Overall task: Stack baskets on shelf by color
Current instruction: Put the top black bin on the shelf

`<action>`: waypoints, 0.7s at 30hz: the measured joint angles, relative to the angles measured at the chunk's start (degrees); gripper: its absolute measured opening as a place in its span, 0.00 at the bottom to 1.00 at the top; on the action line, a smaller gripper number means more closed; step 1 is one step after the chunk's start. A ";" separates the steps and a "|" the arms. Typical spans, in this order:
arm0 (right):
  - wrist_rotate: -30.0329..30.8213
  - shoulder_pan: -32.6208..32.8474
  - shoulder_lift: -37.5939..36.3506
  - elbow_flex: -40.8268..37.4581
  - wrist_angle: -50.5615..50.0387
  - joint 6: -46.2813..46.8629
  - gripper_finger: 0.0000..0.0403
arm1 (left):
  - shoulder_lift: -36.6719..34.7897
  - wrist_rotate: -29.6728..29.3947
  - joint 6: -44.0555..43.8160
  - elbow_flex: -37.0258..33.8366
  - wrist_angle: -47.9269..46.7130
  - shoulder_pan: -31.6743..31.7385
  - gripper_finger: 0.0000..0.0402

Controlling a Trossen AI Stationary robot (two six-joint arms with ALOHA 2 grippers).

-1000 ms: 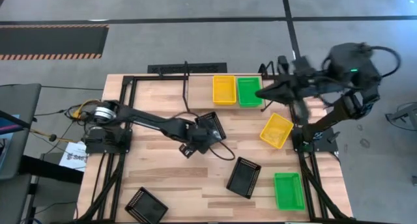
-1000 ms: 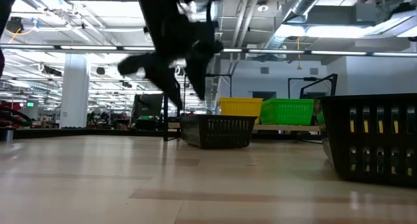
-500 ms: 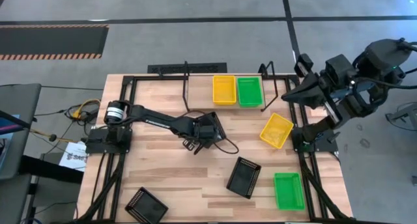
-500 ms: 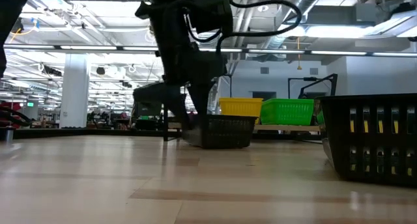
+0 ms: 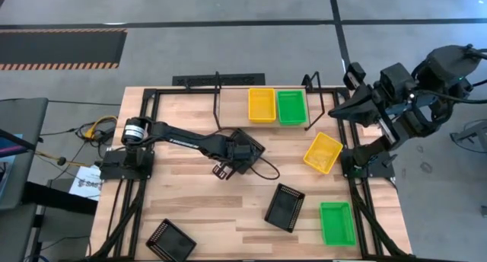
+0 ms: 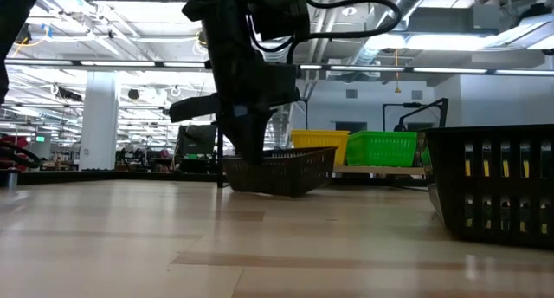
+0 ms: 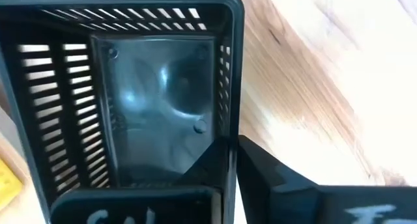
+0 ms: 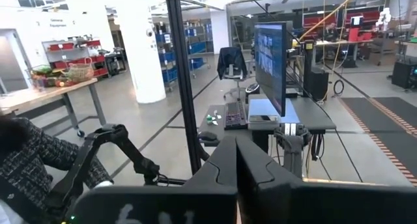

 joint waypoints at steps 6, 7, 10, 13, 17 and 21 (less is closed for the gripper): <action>0.00 -0.02 0.02 0.01 -0.02 -0.03 0.02 | -0.04 -0.02 -11.16 3.94 -4.39 0.01 0.00; 0.02 -0.02 0.02 0.00 -0.02 -0.04 0.02 | -0.38 0.03 -13.42 5.04 -5.15 0.01 0.00; 0.02 -0.02 0.02 0.00 -0.11 -0.07 0.02 | -2.16 0.14 -18.70 8.69 -6.83 -0.29 0.00; 0.04 -0.02 0.02 0.01 -0.48 -0.44 0.02 | -4.56 -0.88 -24.74 12.34 -8.49 -0.96 0.00; 0.07 -0.02 0.02 0.00 -1.32 -1.06 0.02 | -7.17 -3.94 -40.57 16.90 -11.30 -1.60 0.00; 0.09 -0.02 0.02 0.00 -2.21 -2.30 0.02 | -8.42 -9.90 -56.79 19.97 -15.37 -1.63 0.00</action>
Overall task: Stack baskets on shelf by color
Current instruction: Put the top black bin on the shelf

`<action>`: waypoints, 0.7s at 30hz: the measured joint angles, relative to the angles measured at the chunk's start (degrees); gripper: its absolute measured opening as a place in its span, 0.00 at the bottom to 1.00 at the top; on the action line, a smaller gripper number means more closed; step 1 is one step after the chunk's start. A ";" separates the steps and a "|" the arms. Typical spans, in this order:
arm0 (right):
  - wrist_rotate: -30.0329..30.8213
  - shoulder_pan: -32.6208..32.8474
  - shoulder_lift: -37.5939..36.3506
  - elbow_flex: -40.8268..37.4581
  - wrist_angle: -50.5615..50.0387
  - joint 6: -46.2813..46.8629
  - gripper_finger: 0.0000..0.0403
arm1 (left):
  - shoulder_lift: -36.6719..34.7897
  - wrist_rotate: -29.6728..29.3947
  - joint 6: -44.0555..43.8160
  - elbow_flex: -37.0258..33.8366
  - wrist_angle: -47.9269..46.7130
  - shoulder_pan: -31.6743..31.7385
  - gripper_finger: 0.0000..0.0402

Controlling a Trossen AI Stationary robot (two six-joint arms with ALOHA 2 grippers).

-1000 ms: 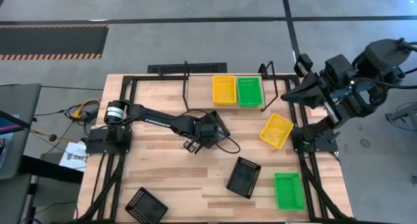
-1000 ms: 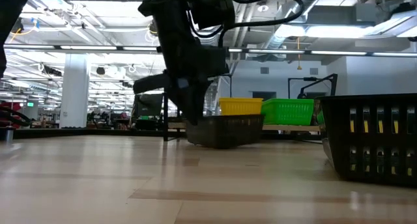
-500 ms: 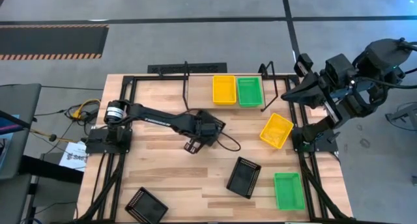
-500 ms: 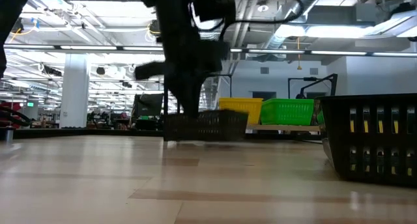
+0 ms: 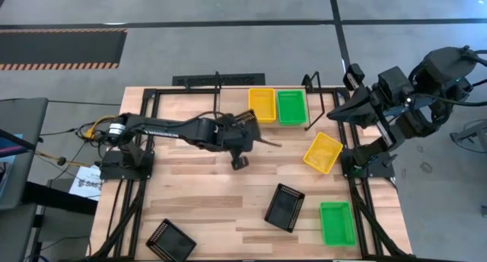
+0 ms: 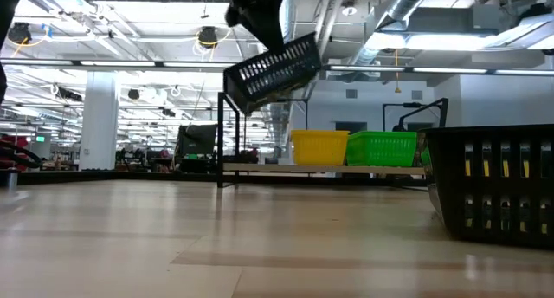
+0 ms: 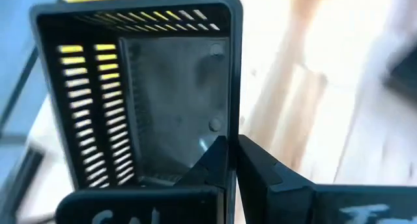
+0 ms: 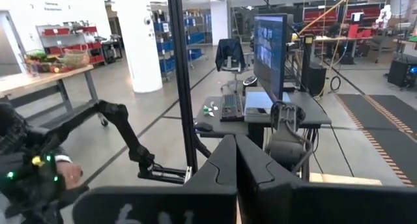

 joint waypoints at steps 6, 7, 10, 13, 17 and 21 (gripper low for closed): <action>0.00 -0.04 -0.04 0.00 0.00 -3.98 0.02 | -0.31 -2.85 -18.39 0.35 -0.95 1.45 0.00; 0.00 -0.04 -0.07 0.02 0.00 -4.24 0.02 | -0.30 -2.95 -21.08 0.35 -1.45 2.09 0.00; 0.00 -0.04 -0.13 0.01 -0.05 -5.56 0.02 | -0.26 -3.17 -26.24 0.35 -1.18 4.18 0.00; 0.00 -0.04 -0.26 0.00 -0.61 -5.70 0.02 | -0.22 -3.08 -26.87 0.35 1.18 6.58 0.00; 0.00 -0.04 -0.94 0.00 -1.23 -5.68 0.02 | -0.17 -0.83 -26.83 0.35 3.94 9.57 0.00; 0.00 -0.04 -1.98 0.00 -1.43 -5.68 0.02 | -0.17 -1.39 -28.58 0.35 3.35 11.61 0.00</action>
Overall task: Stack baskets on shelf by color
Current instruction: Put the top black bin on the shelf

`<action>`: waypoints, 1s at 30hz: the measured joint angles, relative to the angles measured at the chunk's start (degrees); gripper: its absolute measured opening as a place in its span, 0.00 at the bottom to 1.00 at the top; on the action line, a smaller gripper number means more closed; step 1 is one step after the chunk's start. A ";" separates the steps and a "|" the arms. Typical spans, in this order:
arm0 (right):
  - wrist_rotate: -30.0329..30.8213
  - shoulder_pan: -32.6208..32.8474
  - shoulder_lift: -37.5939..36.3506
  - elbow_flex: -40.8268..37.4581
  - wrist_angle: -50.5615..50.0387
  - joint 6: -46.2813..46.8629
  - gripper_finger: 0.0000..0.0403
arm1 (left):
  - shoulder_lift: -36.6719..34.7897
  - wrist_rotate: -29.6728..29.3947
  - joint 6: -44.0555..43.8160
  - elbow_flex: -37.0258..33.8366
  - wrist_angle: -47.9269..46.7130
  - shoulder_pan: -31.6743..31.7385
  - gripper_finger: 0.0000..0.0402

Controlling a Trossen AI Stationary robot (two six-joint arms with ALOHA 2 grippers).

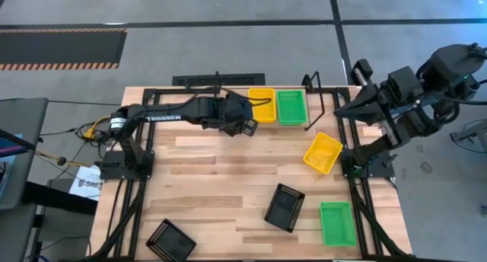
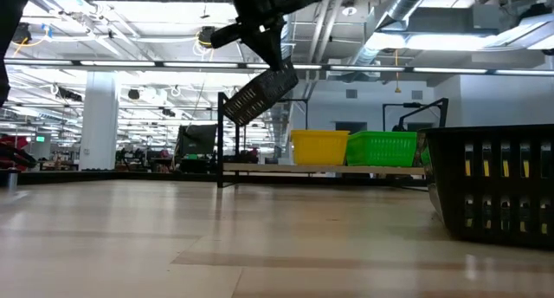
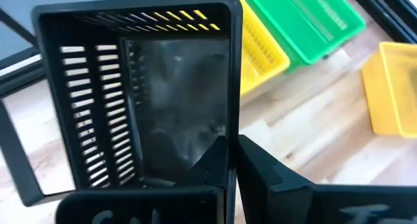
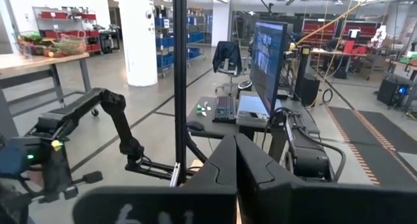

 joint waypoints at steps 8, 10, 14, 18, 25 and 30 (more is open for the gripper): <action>-0.02 0.00 -3.53 0.02 0.23 0.00 0.02 | 0.02 0.83 -3.75 -0.23 2.38 5.02 0.00; -0.02 0.00 -3.86 0.02 0.23 0.00 0.02 | 0.03 0.96 -3.76 -0.87 4.52 6.18 0.00; -0.02 0.00 -3.86 0.02 0.19 0.00 0.02 | 1.19 2.81 -3.68 -0.87 5.04 8.87 0.00; -0.02 0.02 -4.37 -0.02 -0.29 0.03 0.02 | 4.32 5.62 -3.51 -1.09 4.92 11.23 0.00; -0.04 0.02 -5.04 0.02 -1.82 0.41 0.02 | 10.80 11.95 -1.54 -0.57 4.72 13.43 0.00; -0.04 0.02 -4.98 0.02 -3.73 0.45 0.02 | 11.65 11.89 -1.59 -0.41 4.69 14.17 0.00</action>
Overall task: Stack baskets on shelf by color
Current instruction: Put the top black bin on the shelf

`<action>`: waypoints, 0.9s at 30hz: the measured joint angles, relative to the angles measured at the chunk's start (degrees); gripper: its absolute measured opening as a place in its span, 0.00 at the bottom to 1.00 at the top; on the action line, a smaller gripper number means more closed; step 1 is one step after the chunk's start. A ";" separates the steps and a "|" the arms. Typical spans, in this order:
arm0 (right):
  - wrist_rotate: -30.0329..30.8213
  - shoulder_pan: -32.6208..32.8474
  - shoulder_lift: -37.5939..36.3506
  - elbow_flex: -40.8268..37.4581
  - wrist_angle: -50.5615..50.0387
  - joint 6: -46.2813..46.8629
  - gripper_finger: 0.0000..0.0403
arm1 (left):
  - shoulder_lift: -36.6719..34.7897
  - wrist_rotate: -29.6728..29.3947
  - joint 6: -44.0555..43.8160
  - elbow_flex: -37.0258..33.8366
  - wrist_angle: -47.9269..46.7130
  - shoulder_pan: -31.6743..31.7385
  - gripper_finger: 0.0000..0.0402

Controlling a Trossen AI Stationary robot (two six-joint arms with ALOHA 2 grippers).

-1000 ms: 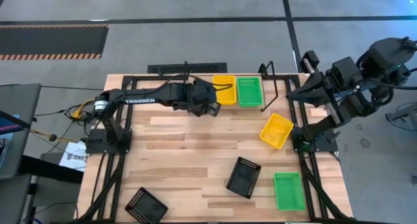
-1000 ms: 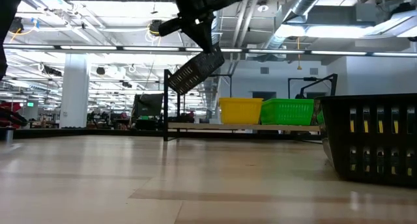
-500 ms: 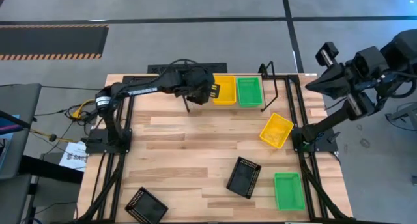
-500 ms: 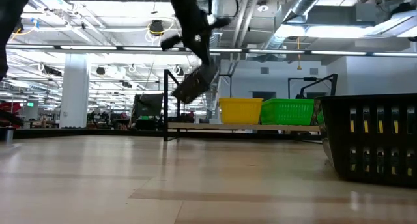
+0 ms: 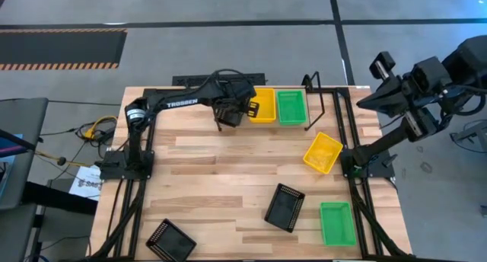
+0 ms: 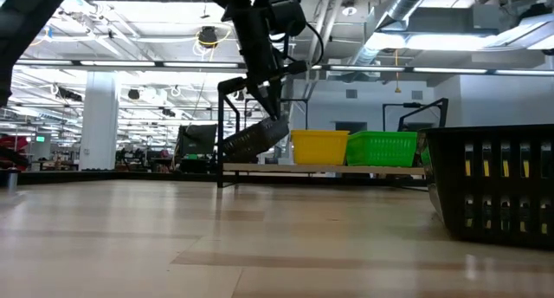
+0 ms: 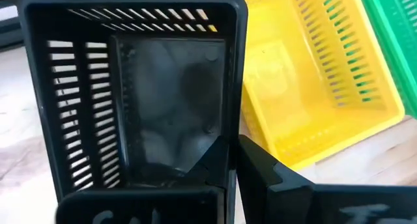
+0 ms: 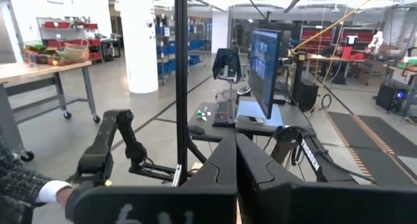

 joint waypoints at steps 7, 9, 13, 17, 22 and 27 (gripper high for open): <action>0.00 0.02 -0.02 0.00 -0.51 0.01 0.02 | 0.37 1.61 -0.03 3.60 -0.53 1.72 0.00; 0.00 0.02 0.00 0.00 -0.50 0.01 0.02 | 0.40 2.22 0.51 3.89 -0.36 2.09 0.00; -0.01 0.02 0.21 0.00 -0.50 0.01 0.02 | 0.43 2.46 1.41 3.93 -0.63 2.43 0.00; -0.01 0.02 0.19 -0.01 -0.49 0.01 0.02 | 0.48 2.49 3.11 3.93 -1.34 2.45 0.00; -0.01 0.02 0.19 -0.01 -0.46 0.01 0.02 | 0.48 2.70 3.24 3.93 -1.44 2.50 0.00; -0.01 0.02 0.20 -0.02 -0.44 0.03 0.02 | 0.48 2.87 3.44 3.95 -1.46 2.48 0.00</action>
